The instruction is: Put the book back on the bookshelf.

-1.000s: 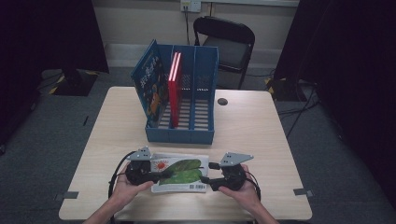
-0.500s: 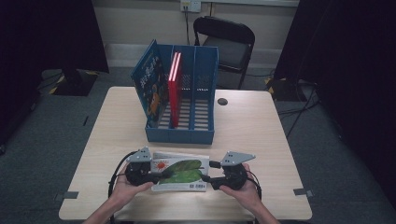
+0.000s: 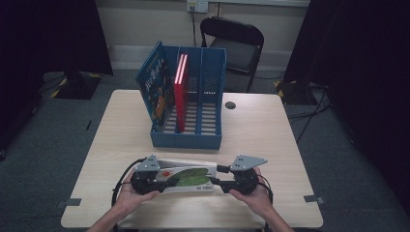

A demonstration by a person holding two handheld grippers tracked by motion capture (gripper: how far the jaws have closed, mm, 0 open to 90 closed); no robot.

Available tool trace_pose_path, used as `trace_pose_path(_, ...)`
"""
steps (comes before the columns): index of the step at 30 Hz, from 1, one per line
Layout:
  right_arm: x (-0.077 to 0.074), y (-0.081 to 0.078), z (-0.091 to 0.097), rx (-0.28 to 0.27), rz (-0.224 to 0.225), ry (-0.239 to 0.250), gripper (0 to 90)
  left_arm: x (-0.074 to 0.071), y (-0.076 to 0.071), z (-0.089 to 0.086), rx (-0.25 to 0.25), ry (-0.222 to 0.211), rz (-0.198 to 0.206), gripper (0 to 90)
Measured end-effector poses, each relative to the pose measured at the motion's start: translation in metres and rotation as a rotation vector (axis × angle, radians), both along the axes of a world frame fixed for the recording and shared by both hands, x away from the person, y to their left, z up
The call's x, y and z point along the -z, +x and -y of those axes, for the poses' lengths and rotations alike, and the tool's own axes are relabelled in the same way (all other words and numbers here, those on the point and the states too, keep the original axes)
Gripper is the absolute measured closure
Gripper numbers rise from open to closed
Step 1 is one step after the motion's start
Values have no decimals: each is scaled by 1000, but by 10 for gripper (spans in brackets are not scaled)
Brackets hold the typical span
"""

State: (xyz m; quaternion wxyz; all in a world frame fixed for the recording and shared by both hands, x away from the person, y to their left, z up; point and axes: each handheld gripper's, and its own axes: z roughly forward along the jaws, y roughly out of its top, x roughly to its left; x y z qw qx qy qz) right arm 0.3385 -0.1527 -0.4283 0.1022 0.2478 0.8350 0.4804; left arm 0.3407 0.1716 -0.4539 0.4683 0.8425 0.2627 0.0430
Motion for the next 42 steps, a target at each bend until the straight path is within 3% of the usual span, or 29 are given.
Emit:
trace_pose_path(15, -5, -4, -5, -44, 20, -17, 535, 4, 4, -2, -9, 51, 27, 652)
trace_pose_path(21, -3, 10, -23, -93, 10, -46, 516, 4, 4, -2, -12, 51, 24, 639)
trace_pose_path(26, 3, 16, -40, -109, 27, -71, 535, 4, 4, -2, -22, 41, 14, 623)
trace_pose_path(29, 4, 12, -42, -103, 65, -84, 555, 3, 4, -6, -62, 27, 11, 583)
trace_pose_path(33, 3, 12, -39, -112, 62, -75, 599, 0, 6, -15, -121, 0, -1, 515)
trace_pose_path(36, 3, 11, -38, -117, 64, -73, 623, -1, 6, -21, -137, 2, -7, 459)
trace_pose_path(38, 3, 11, -37, -126, 54, -69, 632, -1, 7, -26, -171, -34, -14, 408)
trace_pose_path(42, 3, 12, -36, -126, 44, -60, 641, -3, 9, -30, -205, -28, -8, 355)
